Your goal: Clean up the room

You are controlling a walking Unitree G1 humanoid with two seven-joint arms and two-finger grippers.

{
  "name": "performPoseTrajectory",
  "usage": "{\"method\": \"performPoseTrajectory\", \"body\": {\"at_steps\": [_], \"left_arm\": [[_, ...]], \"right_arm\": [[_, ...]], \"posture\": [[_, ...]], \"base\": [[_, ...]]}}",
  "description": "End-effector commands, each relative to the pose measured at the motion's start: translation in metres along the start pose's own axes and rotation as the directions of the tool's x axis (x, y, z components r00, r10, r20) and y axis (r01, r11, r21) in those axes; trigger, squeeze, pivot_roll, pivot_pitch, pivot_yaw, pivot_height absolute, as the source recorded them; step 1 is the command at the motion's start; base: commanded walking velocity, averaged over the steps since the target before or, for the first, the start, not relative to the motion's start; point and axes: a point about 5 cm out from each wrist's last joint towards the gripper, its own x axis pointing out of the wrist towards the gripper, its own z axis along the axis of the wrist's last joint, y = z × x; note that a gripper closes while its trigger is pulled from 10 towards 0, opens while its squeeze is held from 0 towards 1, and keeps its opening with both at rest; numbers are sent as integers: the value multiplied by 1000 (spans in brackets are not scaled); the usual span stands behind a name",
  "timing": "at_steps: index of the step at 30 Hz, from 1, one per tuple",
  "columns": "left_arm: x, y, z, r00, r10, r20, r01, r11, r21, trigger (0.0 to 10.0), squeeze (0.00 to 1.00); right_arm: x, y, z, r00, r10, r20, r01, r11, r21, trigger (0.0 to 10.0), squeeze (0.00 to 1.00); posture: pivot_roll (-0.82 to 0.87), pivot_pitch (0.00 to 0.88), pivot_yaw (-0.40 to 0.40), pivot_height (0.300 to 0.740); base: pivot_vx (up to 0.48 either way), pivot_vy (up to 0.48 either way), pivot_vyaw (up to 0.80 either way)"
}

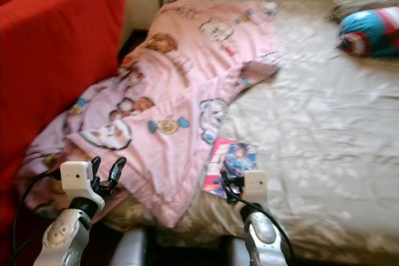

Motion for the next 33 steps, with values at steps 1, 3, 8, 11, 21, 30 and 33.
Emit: {"method": "performPoseTrajectory", "body": {"at_steps": [1, 3, 8, 11, 21, 30, 33], "left_arm": [[-4, 8, -1, 1000, 24, -13, -24, 1000, 13, 10000, 0], [-4, 8, 0, 1000, 23, -13, -22, 1000, 14, 10000, 0], [-5, 9, 0, 1000, 21, -16, -21, 1000, 19, 10000, 0], [-4, 10, 2, 1000, 22, -14, -22, 1000, 21, 10000, 0], [-11, 12, 3, 999, 21, -26, -20, 999, 41, 10000, 0], [-27, 17, 3, 998, 26, -60, -22, 998, 66, 10000, 0], [-29, 18, 4, 997, 29, -66, -24, 997, 70, 10000, 0]], "right_arm": [[5, 7, 1, 1000, -10, -3, 10, 1000, 26, 10000, 0], [7, 0, 0, 997, -72, -22, 74, 996, 58, 10000, 0], [10, -8, -6, 989, -120, -87, 131, 983, 129, 10000, 0], [12, -10, -6, 987, -123, -103, 135, 983, 124, 10000, 0], [22, -22, -3, 965, -195, -177, 236, 938, 255, 10000, 1000], [27, -19, 2, 973, -170, -158, 214, 920, 330, 10000, 0], [28, -20, 3, 976, -160, -149, 203, 920, 336, 10000, 0]], "posture": [[137, 168, -36, 598], [141, 172, -34, 598], [144, 180, -28, 598], [153, 194, -23, 598], [190, 235, -2, 598], [228, 291, 33, 598], [237, 297, 39, 598]], "base": [[0, 0, 0], [0, 0, 0], [0, 0, 0], [0, 0, 0], [0, 0, 0], [0, 0, 0], [0, 0, 0]]}}
